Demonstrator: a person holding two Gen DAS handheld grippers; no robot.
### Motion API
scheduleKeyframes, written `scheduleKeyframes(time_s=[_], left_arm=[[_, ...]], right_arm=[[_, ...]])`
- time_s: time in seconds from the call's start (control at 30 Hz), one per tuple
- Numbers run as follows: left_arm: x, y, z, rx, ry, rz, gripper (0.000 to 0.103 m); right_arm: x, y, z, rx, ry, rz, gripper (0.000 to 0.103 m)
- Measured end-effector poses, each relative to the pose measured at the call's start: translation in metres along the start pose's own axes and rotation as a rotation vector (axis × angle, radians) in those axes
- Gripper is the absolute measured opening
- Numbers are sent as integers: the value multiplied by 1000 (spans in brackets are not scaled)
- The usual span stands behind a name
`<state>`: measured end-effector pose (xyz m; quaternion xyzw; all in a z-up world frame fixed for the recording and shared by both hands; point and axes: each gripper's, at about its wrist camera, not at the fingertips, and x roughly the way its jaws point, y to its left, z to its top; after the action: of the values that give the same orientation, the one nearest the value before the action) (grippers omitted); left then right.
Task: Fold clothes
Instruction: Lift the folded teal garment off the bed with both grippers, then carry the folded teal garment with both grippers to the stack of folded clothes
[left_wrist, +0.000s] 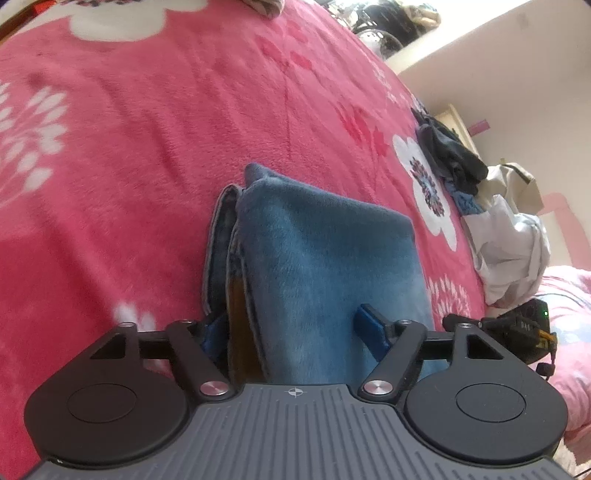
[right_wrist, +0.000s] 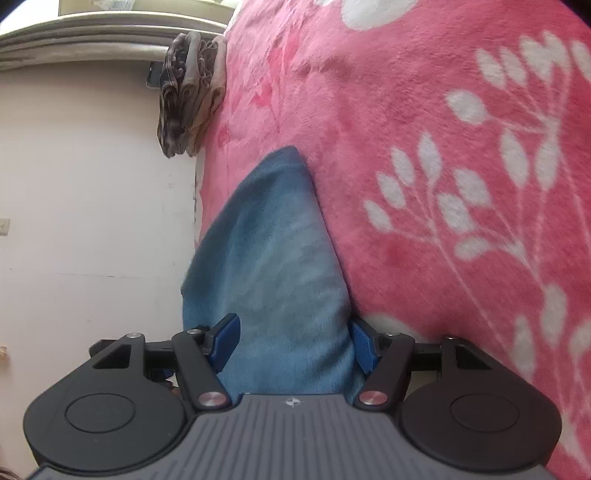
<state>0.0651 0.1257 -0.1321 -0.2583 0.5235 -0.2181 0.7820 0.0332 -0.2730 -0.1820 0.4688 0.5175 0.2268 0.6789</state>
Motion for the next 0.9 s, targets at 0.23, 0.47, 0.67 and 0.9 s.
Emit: scheduleKeyframes(time_s=[0.23,0.47,0.67,0.9], left_arm=[[0,-2,-8,21,-23,-6,80],[-8,-1,-14,83,58,-32,78],[9,-7,-5,46,9,-24,85],[-10,-8,-19,102,42,-45,70]], right_arm=[[13,-1,8,17,-36,42,63],[-1,-14,-9,13,33,87,57],[22,-12,4,40,57,121,58],[11,-13,-14,-33,114,112,42]])
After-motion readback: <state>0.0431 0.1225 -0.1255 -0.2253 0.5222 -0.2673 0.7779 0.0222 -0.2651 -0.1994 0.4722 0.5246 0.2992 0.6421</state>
